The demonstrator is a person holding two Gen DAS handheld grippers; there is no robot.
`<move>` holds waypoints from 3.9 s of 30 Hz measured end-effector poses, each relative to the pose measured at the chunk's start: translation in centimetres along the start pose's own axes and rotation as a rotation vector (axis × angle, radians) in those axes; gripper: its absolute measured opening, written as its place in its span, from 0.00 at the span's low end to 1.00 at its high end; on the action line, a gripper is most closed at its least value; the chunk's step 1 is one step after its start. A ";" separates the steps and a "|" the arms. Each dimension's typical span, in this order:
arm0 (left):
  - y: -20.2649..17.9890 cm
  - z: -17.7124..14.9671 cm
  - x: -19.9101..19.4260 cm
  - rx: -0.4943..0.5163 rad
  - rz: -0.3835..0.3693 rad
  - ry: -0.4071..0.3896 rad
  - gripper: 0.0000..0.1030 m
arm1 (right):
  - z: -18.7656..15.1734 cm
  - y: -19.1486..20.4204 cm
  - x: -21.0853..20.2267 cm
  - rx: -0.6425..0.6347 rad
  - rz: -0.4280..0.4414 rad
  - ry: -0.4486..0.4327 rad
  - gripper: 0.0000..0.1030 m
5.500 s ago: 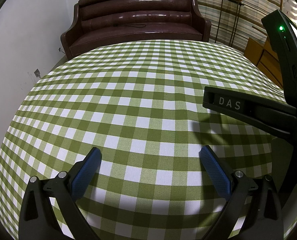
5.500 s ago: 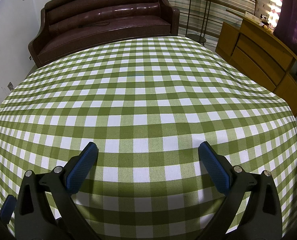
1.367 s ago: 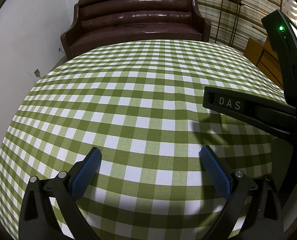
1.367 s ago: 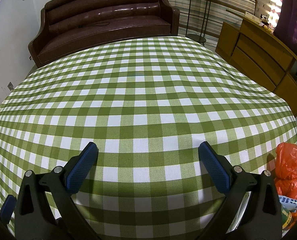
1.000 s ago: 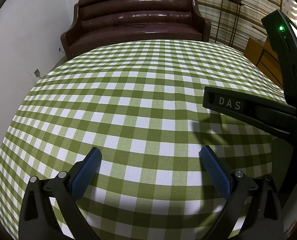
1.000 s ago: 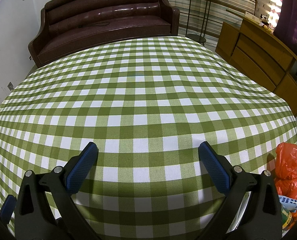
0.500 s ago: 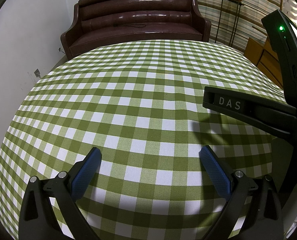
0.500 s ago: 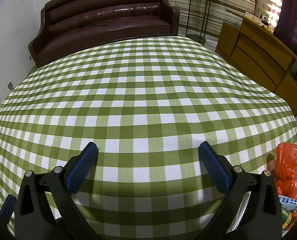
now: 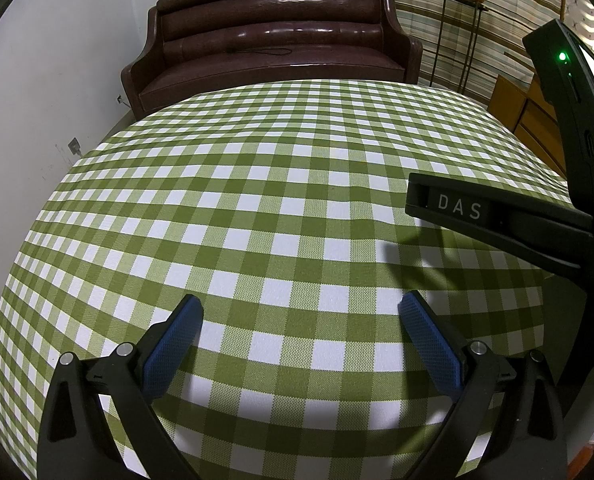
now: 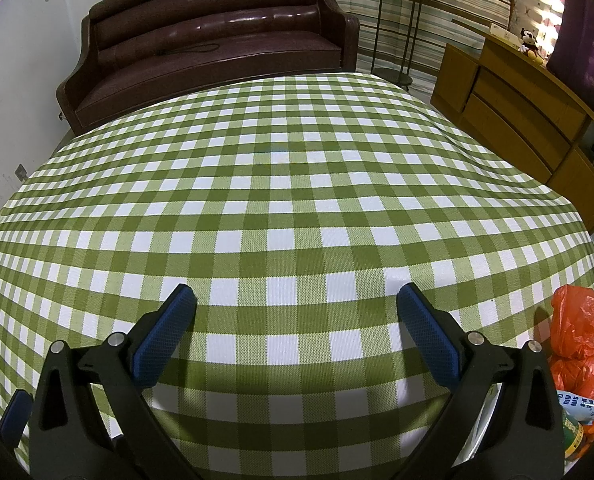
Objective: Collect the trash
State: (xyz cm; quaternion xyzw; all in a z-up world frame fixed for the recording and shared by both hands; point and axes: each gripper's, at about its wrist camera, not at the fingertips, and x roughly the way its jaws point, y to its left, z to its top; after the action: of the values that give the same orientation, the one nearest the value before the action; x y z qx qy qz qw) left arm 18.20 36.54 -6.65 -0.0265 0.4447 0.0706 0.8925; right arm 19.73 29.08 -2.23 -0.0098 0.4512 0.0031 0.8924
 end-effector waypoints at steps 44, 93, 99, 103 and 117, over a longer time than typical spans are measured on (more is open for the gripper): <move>0.1 -0.1 0.0 0.002 -0.001 -0.001 0.94 | 0.0 -0.1 0.1 -0.001 0.001 -0.001 0.96; 0.7 0.5 0.2 0.015 0.004 -0.006 0.94 | 1.6 1.1 -3.4 -0.052 0.177 -0.002 0.96; 2.1 -0.6 -3.5 -0.093 -0.027 -0.110 0.94 | 0.2 -4.6 -14.9 -0.062 0.203 -0.370 0.96; 0.2 -1.7 -7.4 -0.071 -0.070 -0.188 0.94 | -1.9 -10.8 -17.9 -0.045 0.233 -0.392 0.96; -13.2 -5.7 -14.6 -0.024 -0.246 -0.277 0.94 | -10.6 -29.5 -18.4 0.127 -0.112 -0.357 0.96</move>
State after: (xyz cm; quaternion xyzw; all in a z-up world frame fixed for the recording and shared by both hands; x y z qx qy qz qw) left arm 7.00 21.32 1.38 -0.0814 0.3102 -0.0306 0.9467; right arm 0.68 -0.56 6.71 0.0219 0.2836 -0.0735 0.9559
